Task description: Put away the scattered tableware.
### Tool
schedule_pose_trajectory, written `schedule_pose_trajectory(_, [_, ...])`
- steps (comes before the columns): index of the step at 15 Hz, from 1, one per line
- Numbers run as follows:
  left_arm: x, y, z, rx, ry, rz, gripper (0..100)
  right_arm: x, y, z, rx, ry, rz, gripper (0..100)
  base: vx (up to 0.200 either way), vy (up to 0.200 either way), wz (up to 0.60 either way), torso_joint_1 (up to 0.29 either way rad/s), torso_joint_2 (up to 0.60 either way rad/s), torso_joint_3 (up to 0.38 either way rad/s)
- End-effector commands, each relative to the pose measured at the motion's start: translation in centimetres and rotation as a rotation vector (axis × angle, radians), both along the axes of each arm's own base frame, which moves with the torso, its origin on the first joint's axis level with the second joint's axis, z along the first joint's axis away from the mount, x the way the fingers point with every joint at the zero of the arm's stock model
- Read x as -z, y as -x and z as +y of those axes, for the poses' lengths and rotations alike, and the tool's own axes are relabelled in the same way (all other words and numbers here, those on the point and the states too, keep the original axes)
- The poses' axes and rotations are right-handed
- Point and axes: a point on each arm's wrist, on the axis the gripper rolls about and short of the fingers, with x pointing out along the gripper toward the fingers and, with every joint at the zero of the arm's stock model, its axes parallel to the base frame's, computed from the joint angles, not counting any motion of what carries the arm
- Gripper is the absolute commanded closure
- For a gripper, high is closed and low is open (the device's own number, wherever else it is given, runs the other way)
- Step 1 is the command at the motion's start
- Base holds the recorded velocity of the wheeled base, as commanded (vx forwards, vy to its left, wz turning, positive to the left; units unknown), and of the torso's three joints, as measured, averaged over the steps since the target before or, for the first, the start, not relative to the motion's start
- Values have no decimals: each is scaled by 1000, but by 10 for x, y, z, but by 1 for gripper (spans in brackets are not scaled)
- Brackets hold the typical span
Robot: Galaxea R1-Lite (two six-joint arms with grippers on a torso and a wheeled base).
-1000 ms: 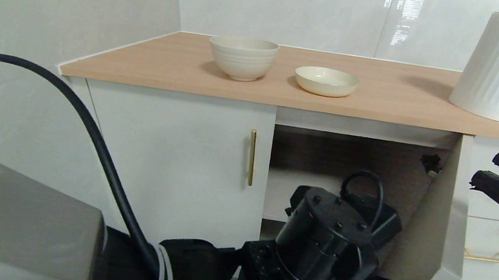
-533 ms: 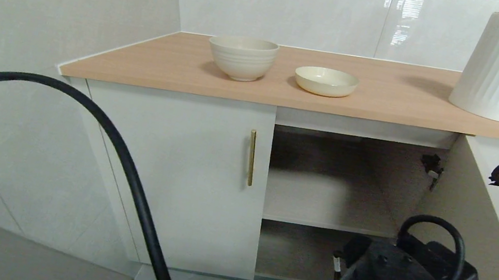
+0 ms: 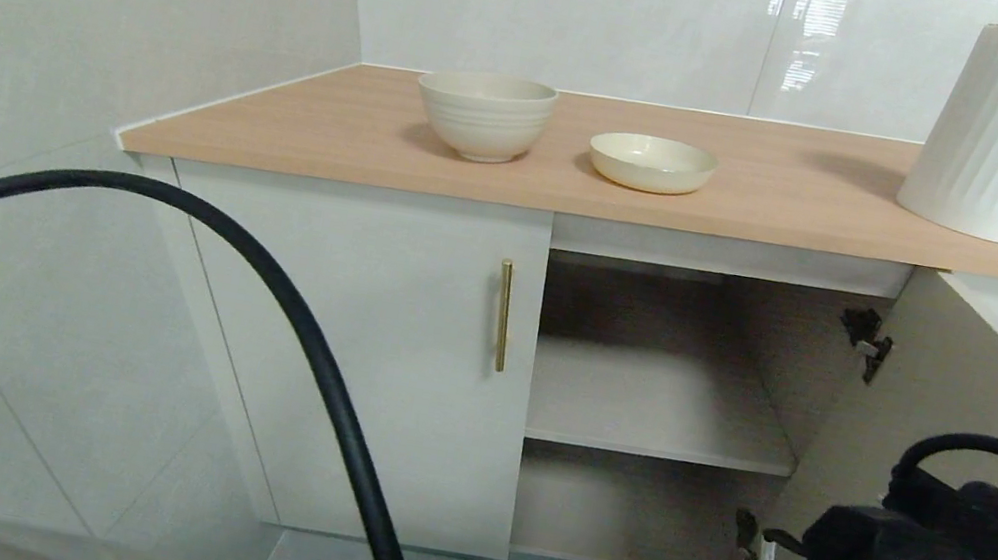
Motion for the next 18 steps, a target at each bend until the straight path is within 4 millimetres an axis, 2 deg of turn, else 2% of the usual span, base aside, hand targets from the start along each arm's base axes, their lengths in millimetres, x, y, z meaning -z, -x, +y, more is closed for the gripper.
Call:
schedule_pose_trajectory(1, [-29,-14,33,-62,36,-14,100,4,-7,4,3,15,26,0,0,0,0,0,0,0])
schedule_pose_trajectory(2, [-34,-30,63,-126,21,-13,100,8,-15,6,18,30,52,0,0,0,0,0,0,0])
schedule_pose_trajectory(3, [-34,-38,80,-164,6,-9,100,11,-20,6,35,38,64,0,0,0,0,0,0,0])
schedule_pose_trajectory(4, [-31,-54,113,-242,-24,3,100,16,-33,9,54,57,93,0,0,0,0,0,0,0])
schedule_pose_trajectory(7, [-32,-71,179,-394,-47,21,100,17,-59,23,39,71,105,0,0,0,0,0,0,0])
schedule_pose_trajectory(8, [-37,-80,218,-499,-36,22,100,12,-79,33,39,72,110,0,0,0,0,0,0,0])
schedule_pose_trajectory(9, [-42,-84,244,-570,-23,17,100,8,-94,41,40,73,116,0,0,0,0,0,0,0])
schedule_pose_trajectory(12, [-56,-85,283,-681,14,-14,100,8,-121,54,40,82,133,0,0,0,0,0,0,0])
schedule_pose_trajectory(15, [-66,-89,302,-729,15,-65,100,15,-127,57,44,95,158,0,0,0,0,0,0,0])
schedule_pose_trajectory(16, [-66,-88,303,-728,1,-65,0,15,-126,57,44,98,163,0,0,0,0,0,0,0])
schedule_pose_trajectory(18, [-72,-83,309,-741,10,-86,0,14,-124,58,40,101,164,0,0,0,0,0,0,0])
